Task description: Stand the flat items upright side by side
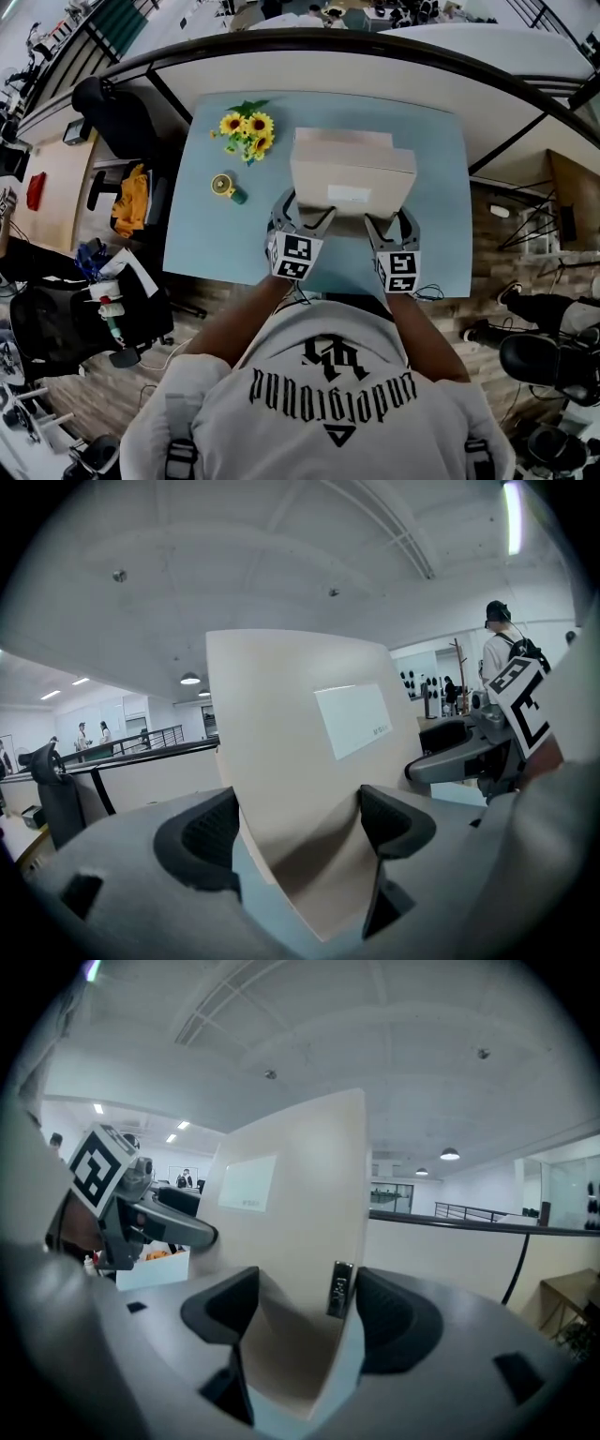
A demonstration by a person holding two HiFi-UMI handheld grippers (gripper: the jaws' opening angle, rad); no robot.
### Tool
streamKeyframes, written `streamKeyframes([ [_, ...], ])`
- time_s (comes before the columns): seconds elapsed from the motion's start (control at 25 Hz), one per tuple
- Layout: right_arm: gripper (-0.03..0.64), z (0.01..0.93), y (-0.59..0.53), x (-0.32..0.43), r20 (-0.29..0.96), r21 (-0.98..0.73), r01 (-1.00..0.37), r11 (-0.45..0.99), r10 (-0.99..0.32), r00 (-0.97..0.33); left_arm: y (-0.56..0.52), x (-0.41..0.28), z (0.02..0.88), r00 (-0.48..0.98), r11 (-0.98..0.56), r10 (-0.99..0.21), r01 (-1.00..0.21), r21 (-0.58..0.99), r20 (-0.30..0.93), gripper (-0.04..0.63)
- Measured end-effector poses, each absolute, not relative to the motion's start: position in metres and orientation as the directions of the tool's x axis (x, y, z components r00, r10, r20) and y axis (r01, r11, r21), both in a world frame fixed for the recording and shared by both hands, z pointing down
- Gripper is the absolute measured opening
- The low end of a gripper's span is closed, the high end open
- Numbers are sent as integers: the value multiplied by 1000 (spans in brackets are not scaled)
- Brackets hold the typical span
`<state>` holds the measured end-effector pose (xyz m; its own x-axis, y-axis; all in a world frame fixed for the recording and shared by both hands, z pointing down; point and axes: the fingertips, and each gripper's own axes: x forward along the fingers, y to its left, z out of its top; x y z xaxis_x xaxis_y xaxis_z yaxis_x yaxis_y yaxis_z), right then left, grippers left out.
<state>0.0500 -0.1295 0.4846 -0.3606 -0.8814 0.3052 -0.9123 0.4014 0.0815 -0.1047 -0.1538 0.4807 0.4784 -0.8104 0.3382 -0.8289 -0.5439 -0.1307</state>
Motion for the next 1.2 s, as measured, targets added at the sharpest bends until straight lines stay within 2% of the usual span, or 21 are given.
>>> streamKeyframes([
  [0.6, 310, 559, -171, 46, 381, 139, -881, 452, -846, -373, -188, -108, 541, 430, -505, -851, -827, -248, 300, 407],
  [1.2, 305, 592, -193, 37, 425, 170, -852, 495, -817, -389, -201, -121, 575, 411, -493, -852, -837, -237, 323, 394],
])
